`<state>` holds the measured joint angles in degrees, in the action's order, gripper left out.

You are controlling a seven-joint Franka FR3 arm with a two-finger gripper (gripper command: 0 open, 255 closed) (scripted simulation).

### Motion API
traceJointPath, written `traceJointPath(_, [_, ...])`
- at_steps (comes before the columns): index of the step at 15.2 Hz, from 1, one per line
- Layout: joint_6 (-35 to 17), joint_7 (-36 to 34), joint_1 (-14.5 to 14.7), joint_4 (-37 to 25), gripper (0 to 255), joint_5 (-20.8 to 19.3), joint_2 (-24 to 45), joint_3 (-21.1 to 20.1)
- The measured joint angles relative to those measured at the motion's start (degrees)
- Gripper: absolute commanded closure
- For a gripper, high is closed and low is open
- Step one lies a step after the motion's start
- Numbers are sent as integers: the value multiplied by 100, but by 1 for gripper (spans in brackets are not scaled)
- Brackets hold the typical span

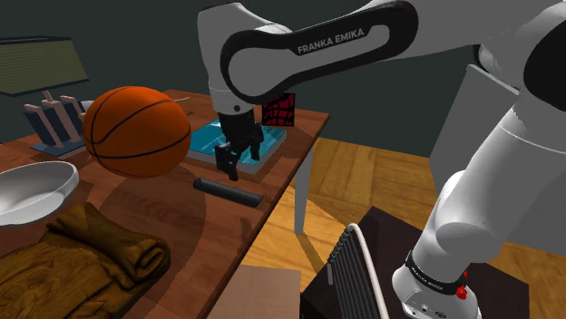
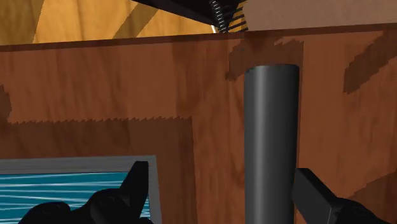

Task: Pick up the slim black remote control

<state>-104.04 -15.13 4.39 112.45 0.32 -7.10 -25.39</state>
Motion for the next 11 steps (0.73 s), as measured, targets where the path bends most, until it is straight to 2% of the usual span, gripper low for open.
traceJointPath(5, [-4,-606,221,-928,0,-604,961,-327])
traceJointPath(11, [-359,-745,269,-713,0,-717,1118,-359])
